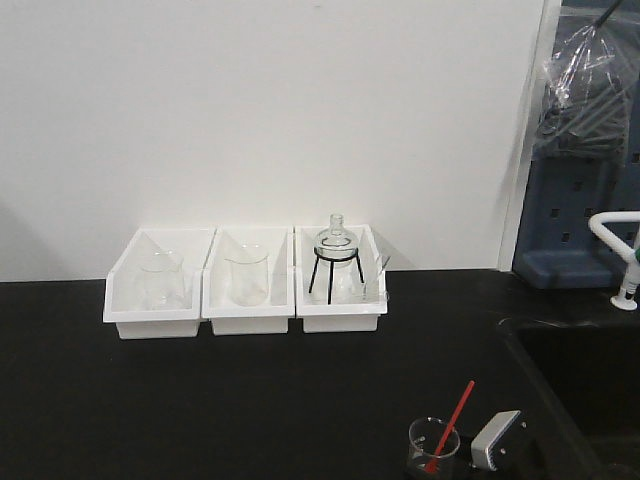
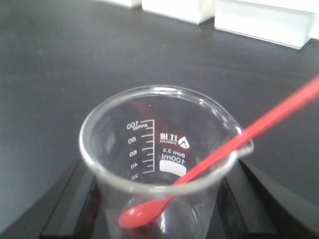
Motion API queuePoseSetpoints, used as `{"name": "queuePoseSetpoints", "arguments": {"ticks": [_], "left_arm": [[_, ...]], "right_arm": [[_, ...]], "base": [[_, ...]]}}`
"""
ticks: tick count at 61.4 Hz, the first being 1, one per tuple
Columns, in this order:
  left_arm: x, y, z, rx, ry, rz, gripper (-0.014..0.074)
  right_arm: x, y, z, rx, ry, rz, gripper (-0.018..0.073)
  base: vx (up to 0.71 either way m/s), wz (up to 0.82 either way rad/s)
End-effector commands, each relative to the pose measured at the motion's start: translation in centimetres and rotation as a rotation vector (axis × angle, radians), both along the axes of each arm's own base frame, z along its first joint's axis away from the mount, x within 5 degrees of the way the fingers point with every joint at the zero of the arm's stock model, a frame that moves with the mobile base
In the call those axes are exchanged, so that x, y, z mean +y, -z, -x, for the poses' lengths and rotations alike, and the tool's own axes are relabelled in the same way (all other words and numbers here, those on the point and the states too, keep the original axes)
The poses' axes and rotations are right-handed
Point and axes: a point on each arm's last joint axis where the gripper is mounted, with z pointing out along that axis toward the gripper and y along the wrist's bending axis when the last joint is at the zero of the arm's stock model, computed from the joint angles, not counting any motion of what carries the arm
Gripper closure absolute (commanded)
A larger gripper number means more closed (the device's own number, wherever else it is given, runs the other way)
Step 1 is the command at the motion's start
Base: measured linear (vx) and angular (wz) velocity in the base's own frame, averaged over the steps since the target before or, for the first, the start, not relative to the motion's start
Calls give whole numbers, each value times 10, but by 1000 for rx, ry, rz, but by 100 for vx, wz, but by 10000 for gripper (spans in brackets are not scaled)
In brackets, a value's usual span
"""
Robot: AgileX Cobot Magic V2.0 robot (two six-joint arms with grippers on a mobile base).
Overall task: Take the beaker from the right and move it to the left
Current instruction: 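Lower the held beaker onto the bench near the sink with the right gripper, then open the right gripper and withdraw it from the beaker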
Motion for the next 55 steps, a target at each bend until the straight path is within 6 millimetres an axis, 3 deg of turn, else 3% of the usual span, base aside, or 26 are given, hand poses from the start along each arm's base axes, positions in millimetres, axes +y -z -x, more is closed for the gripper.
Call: {"name": "queuePoseSetpoints", "arguments": {"ticks": [1, 12, 31, 37, 55], "left_arm": [[-1, -1, -2, -64, 11, 3, 603], [-1, -1, -2, -64, 11, 3, 603], [-1, -1, -2, -64, 11, 3, 603], [-1, -1, -2, -64, 11, 3, 603], [-1, -1, -2, -64, 11, 3, 603]], "right_arm": [[0, -22, -7, -125, -14, 14, 512], [0, -21, -7, -119, -12, 22, 396], [-1, -20, -7, -106, -7, 26, 0], [-1, -18, -5, -82, -6, 27, -80], [-14, -18, 21, -31, 127, 5, -80]], "base": [[0, 0], [0, 0], [0, 0], [0, 0], [0, 0]]}}
